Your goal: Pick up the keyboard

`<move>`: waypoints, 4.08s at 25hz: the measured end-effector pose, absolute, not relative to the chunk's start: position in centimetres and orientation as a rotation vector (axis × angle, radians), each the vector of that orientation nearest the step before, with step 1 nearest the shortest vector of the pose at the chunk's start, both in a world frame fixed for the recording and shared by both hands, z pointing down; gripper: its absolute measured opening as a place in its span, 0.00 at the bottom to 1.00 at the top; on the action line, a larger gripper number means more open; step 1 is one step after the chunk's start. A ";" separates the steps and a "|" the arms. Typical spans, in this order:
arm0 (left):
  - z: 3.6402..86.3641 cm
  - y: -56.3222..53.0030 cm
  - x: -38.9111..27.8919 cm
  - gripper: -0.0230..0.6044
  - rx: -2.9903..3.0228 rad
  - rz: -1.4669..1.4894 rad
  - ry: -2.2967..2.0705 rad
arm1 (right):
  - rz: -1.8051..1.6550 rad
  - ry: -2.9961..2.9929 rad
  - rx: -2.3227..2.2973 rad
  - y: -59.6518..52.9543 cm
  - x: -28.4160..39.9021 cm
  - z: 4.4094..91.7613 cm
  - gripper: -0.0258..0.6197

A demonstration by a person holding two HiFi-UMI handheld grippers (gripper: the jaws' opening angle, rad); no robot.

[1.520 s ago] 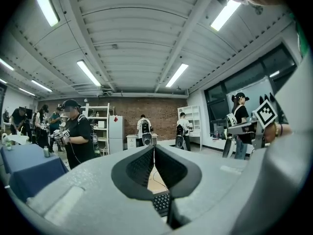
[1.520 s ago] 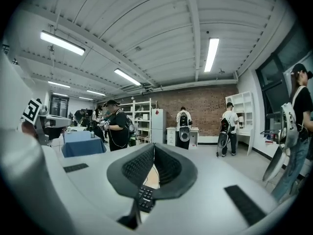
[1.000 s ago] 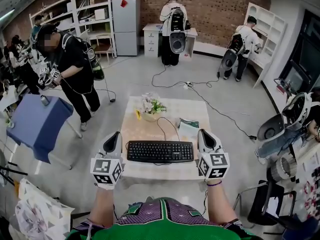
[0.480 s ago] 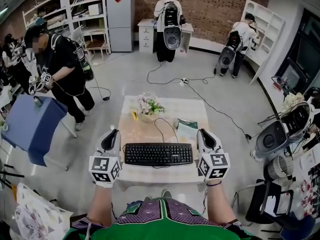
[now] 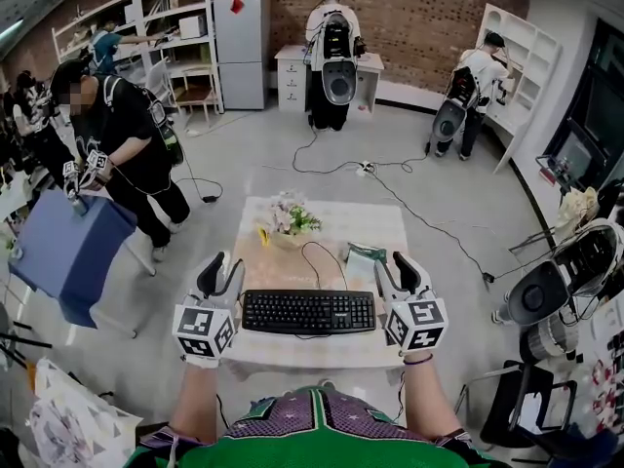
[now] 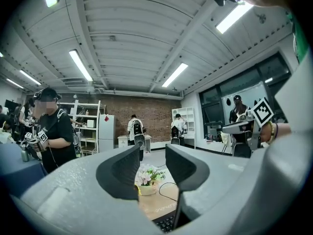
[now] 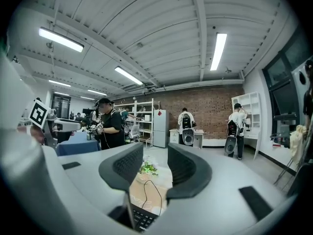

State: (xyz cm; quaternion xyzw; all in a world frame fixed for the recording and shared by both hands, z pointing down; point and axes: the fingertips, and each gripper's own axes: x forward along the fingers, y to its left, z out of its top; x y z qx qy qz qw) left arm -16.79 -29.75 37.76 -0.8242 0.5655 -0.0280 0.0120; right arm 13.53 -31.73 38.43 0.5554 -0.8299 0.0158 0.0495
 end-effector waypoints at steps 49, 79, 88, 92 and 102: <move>65.9 -34.4 -18.3 0.46 -2.893 -0.626 2.050 | 0.775 -2.241 1.365 -36.8 16.4 67.3 0.50; 78.7 -34.2 -20.8 0.47 -3.135 -0.997 2.131 | 1.121 -2.008 1.284 -35.8 18.3 80.2 0.50; 79.6 -34.4 -20.0 0.47 -3.220 -1.103 2.121 | 1.159 -2.033 1.241 -35.7 18.3 80.5 0.49; 79.6 -34.5 -20.1 0.47 -3.207 -1.167 2.100 | 1.143 -2.027 1.237 -35.8 17.9 80.6 0.49; 79.7 -33.2 -19.6 0.47 -3.194 -1.176 2.153 | 1.086 -1.953 1.248 -35.3 18.6 79.8 0.49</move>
